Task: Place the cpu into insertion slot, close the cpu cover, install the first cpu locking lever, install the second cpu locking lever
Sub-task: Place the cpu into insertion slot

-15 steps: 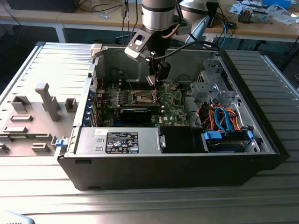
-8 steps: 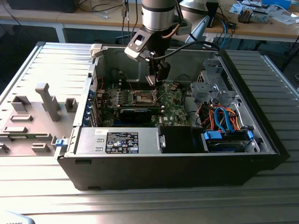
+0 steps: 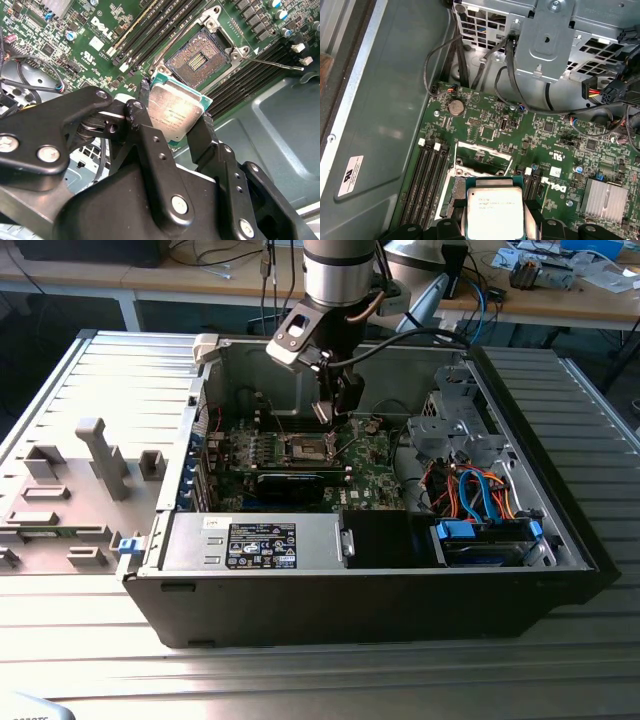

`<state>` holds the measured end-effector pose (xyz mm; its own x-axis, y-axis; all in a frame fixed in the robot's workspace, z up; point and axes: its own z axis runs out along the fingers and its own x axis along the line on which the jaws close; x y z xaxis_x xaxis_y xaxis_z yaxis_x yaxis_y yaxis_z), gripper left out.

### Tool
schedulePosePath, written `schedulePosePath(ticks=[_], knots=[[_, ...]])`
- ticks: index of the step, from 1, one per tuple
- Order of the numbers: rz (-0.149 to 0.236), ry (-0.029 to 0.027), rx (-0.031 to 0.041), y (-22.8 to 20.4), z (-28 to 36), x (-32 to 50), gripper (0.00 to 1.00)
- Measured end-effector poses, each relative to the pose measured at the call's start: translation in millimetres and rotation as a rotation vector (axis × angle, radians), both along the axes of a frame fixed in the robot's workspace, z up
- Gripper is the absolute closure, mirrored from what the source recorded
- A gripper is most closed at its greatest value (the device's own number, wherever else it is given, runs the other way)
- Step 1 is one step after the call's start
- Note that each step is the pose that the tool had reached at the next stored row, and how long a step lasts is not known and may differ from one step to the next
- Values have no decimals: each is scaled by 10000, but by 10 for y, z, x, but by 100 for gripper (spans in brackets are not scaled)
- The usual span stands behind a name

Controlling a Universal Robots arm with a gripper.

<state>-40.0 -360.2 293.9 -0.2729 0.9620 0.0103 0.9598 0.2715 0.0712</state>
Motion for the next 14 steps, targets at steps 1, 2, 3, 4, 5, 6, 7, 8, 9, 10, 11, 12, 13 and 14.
schedulePosePath(ticks=[1,2,3,4,5,6,7,8,9,10,11,12,13,14], knots=[[-9,0,0,0,0,0,45],[-17,0,0,0,-1,0,45],[-25,0,0,0,-1,0,45],[-32,0,0,0,-1,0,45],[-42,0,0,0,-1,0,45],[-48,0,0,0,-2,0,45],[-55,0,0,0,-2,0,45],[-73,0,0,0,-2,0,45],[-86,-1,1,0,-3,0,45],[-92,-1,0,0,-3,0,45],[-98,0,0,0,-3,0,45],[-109,-1,0,0,-3,0,45],[-120,0,0,0,-4,0,45],[-125,0,1,0,-4,0,45]])
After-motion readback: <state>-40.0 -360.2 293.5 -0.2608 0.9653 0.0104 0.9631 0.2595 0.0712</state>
